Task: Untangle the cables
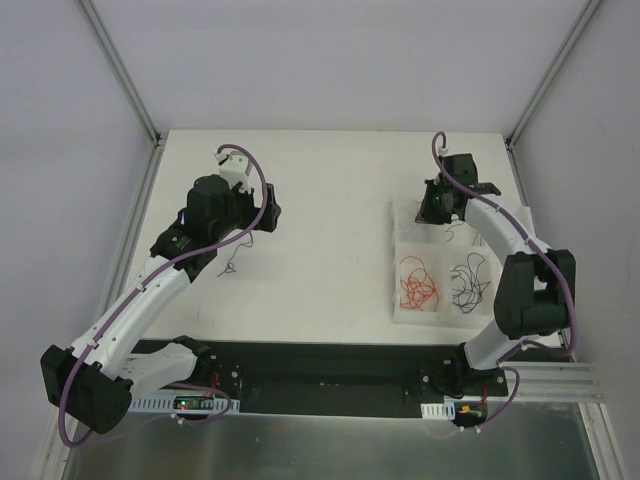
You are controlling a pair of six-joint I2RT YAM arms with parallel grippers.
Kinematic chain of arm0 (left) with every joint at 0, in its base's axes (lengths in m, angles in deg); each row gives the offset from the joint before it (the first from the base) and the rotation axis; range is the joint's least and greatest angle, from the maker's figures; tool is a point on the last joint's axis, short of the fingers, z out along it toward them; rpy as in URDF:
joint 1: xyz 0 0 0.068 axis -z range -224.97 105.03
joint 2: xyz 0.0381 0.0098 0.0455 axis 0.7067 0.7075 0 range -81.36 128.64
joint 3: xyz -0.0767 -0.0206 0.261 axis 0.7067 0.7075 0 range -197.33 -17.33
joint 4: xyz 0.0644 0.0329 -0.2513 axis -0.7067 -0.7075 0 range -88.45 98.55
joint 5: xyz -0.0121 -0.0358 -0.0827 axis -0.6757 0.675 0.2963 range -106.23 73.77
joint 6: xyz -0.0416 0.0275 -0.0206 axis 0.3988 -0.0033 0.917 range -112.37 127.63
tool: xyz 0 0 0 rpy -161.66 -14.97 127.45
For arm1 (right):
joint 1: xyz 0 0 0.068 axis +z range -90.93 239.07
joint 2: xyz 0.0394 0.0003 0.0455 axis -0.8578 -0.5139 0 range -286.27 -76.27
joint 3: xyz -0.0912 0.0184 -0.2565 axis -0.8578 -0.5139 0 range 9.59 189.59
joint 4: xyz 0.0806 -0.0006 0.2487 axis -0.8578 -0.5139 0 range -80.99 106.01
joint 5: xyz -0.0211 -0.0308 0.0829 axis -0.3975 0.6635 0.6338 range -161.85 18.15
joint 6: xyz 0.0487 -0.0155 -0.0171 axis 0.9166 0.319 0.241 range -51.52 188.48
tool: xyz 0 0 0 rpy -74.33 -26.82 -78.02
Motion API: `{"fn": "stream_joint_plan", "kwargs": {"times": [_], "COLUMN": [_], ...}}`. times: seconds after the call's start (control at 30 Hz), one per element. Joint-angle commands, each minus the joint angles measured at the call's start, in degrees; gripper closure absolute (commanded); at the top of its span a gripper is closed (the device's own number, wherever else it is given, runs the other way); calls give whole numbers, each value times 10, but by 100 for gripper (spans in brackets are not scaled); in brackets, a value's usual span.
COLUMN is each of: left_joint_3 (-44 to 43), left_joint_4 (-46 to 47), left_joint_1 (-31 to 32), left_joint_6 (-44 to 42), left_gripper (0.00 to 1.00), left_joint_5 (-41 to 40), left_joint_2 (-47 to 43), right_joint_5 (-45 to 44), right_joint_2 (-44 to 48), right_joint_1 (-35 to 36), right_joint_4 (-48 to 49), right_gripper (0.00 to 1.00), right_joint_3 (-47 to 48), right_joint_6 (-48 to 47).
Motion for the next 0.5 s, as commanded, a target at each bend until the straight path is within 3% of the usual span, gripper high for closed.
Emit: {"fn": "stream_joint_plan", "kwargs": {"times": [0.0, 0.47], "left_joint_3": [3, 6], "left_joint_4": [20, 21], "left_joint_1": [-5, -5], "left_joint_6": [10, 18], "left_gripper": [7, 8], "left_joint_5": [14, 18], "left_joint_2": [-4, -7], "right_joint_5": [0, -173], "right_joint_2": [-40, -155], "right_joint_1": [-8, 33], "right_joint_4": [-32, -109], "right_gripper": [99, 99], "right_joint_3": [48, 120], "right_joint_6": [-10, -61]}}
